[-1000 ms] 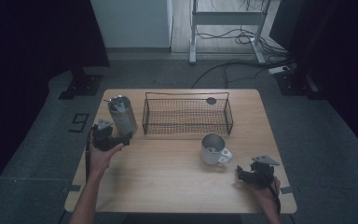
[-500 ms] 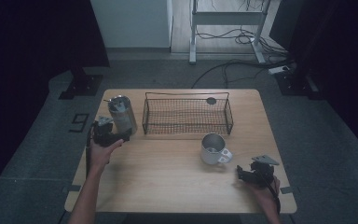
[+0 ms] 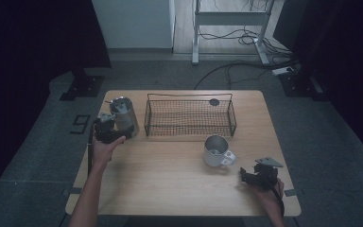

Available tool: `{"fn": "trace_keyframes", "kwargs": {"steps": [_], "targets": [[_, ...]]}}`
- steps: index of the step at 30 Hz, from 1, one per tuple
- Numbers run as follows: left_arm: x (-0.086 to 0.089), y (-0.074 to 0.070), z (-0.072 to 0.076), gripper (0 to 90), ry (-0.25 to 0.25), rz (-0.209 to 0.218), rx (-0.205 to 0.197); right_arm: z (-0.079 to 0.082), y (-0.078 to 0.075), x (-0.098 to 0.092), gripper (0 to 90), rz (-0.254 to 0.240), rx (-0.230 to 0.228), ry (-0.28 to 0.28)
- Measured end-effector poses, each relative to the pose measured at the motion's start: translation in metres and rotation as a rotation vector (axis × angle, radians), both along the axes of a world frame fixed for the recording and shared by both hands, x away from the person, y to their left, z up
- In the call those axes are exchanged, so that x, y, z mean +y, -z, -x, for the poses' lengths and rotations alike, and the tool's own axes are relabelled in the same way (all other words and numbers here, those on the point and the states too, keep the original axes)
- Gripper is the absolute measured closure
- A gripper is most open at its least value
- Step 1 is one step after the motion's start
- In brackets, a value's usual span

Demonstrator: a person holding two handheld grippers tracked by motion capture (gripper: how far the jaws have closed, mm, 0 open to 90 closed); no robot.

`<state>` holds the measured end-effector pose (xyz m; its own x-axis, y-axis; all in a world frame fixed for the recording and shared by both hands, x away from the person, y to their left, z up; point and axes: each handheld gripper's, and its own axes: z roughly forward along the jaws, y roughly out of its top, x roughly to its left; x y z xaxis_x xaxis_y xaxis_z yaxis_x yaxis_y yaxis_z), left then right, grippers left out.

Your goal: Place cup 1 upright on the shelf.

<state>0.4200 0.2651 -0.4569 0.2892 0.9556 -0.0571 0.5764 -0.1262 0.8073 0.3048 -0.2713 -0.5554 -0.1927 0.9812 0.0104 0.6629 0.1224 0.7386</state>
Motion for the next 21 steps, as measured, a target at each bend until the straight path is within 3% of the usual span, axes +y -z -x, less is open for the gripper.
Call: {"fn": "trace_keyframes", "kwargs": {"steps": [12, 21], "targets": [[0.002, 0.009, -0.018, 4.8, -0.019, -0.013, -0.006, 0.000, 0.000, 0.000, 13.0, 0.001, 0.001, -0.002], [0.001, 0.012, -0.032, 5.0, -0.063, -0.029, -0.016, 0.000, 0.000, 0.000, 13.1, 0.002, -0.002, -0.001]]}}
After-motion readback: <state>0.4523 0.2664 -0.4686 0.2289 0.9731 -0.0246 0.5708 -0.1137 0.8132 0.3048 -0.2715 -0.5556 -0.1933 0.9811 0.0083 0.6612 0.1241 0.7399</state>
